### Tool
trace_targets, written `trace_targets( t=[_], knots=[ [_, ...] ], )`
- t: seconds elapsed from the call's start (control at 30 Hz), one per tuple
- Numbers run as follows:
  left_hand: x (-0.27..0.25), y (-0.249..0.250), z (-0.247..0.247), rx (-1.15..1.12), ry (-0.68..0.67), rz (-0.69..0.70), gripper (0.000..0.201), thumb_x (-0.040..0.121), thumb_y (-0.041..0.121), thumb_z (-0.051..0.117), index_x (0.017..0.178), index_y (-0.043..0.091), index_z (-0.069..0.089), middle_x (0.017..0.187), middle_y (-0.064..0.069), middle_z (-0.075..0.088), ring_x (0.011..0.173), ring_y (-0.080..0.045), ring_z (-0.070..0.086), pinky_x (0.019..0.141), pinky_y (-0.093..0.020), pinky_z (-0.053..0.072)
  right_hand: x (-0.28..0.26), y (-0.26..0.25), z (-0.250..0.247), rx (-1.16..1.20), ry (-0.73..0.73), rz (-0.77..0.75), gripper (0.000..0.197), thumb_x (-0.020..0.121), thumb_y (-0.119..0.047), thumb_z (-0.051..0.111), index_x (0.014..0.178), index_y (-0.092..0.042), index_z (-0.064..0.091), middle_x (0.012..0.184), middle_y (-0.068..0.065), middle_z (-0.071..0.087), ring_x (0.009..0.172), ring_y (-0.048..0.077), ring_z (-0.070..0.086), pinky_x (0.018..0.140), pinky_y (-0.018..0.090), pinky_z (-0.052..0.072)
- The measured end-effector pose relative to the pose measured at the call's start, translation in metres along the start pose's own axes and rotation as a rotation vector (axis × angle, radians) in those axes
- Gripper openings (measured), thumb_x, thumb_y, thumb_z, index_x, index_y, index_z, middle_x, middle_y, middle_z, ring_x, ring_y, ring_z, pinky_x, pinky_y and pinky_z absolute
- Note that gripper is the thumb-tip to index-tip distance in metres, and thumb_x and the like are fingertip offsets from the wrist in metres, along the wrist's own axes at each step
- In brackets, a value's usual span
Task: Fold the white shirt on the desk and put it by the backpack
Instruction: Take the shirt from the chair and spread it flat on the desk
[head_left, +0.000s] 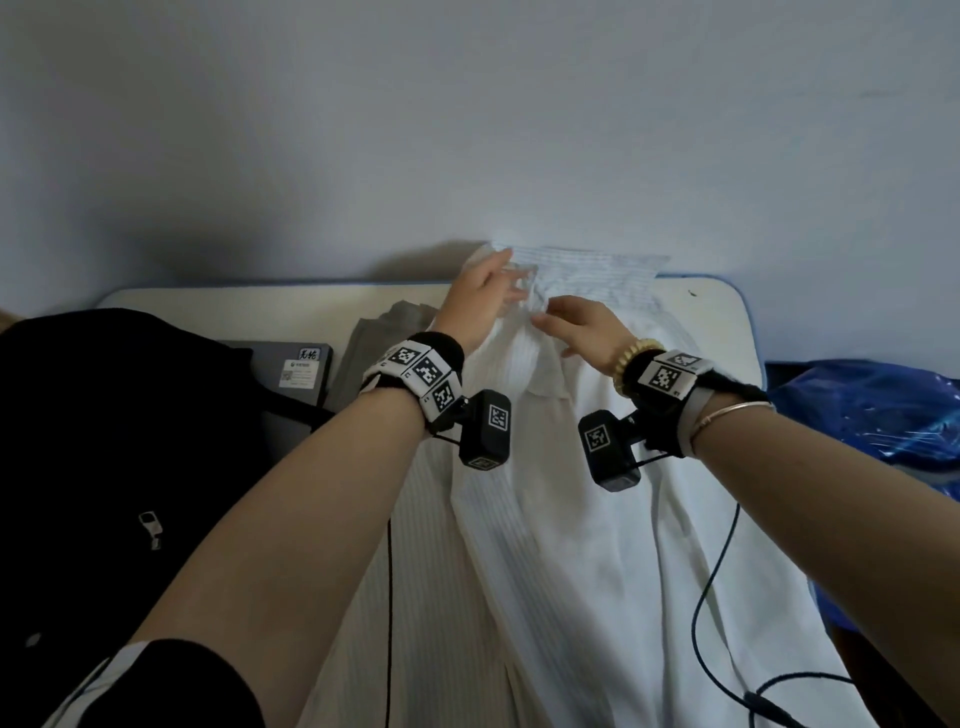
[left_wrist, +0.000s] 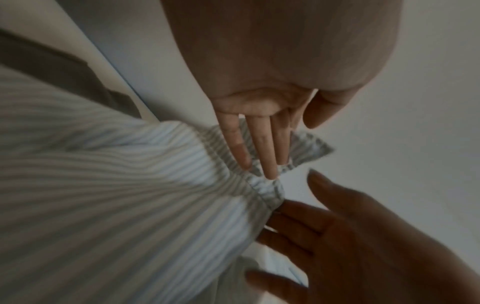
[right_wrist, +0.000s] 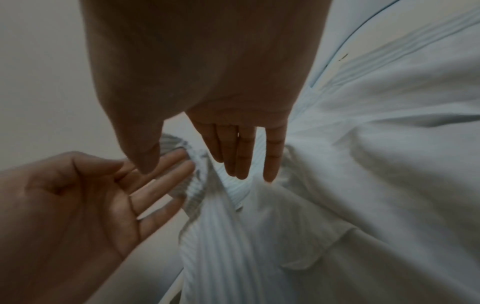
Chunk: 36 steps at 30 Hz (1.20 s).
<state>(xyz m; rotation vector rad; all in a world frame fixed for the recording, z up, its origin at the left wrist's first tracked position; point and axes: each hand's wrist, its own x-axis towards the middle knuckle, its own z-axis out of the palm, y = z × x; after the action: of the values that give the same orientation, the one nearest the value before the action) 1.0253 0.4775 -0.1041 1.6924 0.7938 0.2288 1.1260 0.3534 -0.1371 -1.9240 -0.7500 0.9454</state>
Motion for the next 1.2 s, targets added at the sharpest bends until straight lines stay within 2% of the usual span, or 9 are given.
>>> trace_targets(
  t=[0.13, 0.23, 0.33, 0.47, 0.63, 0.77, 0.9, 1.03, 1.2],
  knots=[
    [-0.010, -0.004, 0.015, 0.030, -0.155, -0.011, 0.041, 0.101, 0.016, 0.035, 0.140, 0.016, 0.043, 0.145, -0.005, 0.045, 0.132, -0.015, 0.043, 0.109, -0.033, 0.037, 0.014, 0.004, 0.002, -0.194, 0.004, -0.019, 0.038, 0.085, -0.030, 0.064, 0.107, 0.000, 0.058, 0.102, 0.009, 0.064, 0.092, 0.024, 0.060, 0.086, 0.040, 0.050],
    [-0.013, -0.012, 0.014, 0.062, -0.210, 0.012, 0.045, 0.101, 0.020, 0.038, 0.146, 0.025, 0.034, 0.144, -0.002, 0.045, 0.128, -0.007, 0.041, 0.111, -0.029, 0.031, 0.019, 0.009, 0.005, -0.160, 0.068, -0.017, 0.028, 0.090, -0.023, 0.059, 0.090, 0.006, 0.060, 0.078, 0.013, 0.060, 0.072, 0.024, 0.058, 0.075, 0.040, 0.049],
    [-0.010, -0.021, 0.004, 0.143, -0.047, 0.084, 0.049, 0.098, 0.024, 0.044, 0.146, 0.022, 0.030, 0.131, -0.003, 0.057, 0.120, -0.012, 0.051, 0.101, -0.024, 0.036, 0.025, 0.008, -0.001, -0.101, 0.219, 0.020, 0.022, 0.095, -0.019, 0.048, 0.090, -0.002, 0.060, 0.069, 0.013, 0.061, 0.056, 0.017, 0.061, 0.067, 0.037, 0.052],
    [0.005, -0.054, -0.014, 0.657, 0.164, 0.087, 0.032, 0.089, 0.018, 0.050, 0.120, 0.015, 0.057, 0.131, -0.009, 0.054, 0.123, -0.027, 0.047, 0.106, -0.038, 0.036, 0.035, 0.012, -0.024, -0.104, 0.452, 0.120, 0.027, 0.095, -0.023, 0.047, 0.102, -0.001, 0.060, 0.093, 0.020, 0.066, 0.085, 0.031, 0.064, 0.082, 0.038, 0.052],
    [0.004, -0.088, -0.022, 0.754, -0.025, -0.251, 0.042, 0.089, 0.029, 0.053, 0.130, 0.020, 0.046, 0.141, -0.013, 0.040, 0.128, -0.035, 0.040, 0.106, -0.047, 0.036, 0.027, 0.028, -0.028, -0.009, 0.395, 0.254, 0.022, 0.095, -0.016, 0.048, 0.113, -0.005, 0.052, 0.075, 0.007, 0.062, 0.037, 0.004, 0.058, 0.043, 0.019, 0.050],
    [-0.002, -0.090, -0.022, 0.632, -0.024, -0.103, 0.031, 0.090, 0.011, 0.054, 0.121, 0.013, 0.051, 0.130, -0.016, 0.047, 0.120, -0.031, 0.048, 0.099, -0.033, 0.037, 0.022, 0.035, -0.024, 0.039, 0.283, 0.271, 0.045, 0.089, -0.006, 0.054, 0.130, -0.012, 0.038, 0.072, 0.004, 0.061, 0.061, 0.021, 0.066, 0.061, 0.031, 0.058],
    [-0.011, -0.082, -0.029, 0.634, 0.296, 0.037, 0.028, 0.084, -0.006, 0.043, 0.102, 0.007, 0.059, 0.119, -0.017, 0.045, 0.099, -0.033, 0.055, 0.089, -0.036, 0.044, 0.024, 0.028, -0.016, 0.003, 0.274, 0.098, 0.048, 0.086, 0.005, 0.046, 0.128, -0.019, 0.049, 0.076, 0.001, 0.057, 0.057, 0.016, 0.062, 0.057, 0.024, 0.056],
    [-0.013, -0.085, -0.032, 0.863, 0.110, -0.100, 0.030, 0.091, 0.016, 0.045, 0.112, 0.010, 0.065, 0.130, -0.016, 0.041, 0.115, -0.036, 0.047, 0.098, -0.042, 0.041, 0.035, 0.027, -0.007, -0.076, 0.254, 0.057, 0.043, 0.086, 0.006, 0.043, 0.121, -0.011, 0.061, 0.108, 0.009, 0.063, 0.087, 0.021, 0.064, 0.077, 0.027, 0.056],
    [-0.010, -0.076, -0.021, 0.985, 0.305, 0.124, 0.026, 0.078, 0.019, 0.052, 0.102, 0.014, 0.061, 0.125, -0.010, 0.048, 0.117, -0.030, 0.042, 0.094, -0.041, 0.033, 0.031, 0.034, -0.007, -0.281, 0.161, -0.029, 0.046, 0.083, -0.003, 0.051, 0.125, -0.019, 0.059, 0.134, 0.012, 0.046, 0.117, 0.028, 0.051, 0.097, 0.027, 0.040]
  ],
)
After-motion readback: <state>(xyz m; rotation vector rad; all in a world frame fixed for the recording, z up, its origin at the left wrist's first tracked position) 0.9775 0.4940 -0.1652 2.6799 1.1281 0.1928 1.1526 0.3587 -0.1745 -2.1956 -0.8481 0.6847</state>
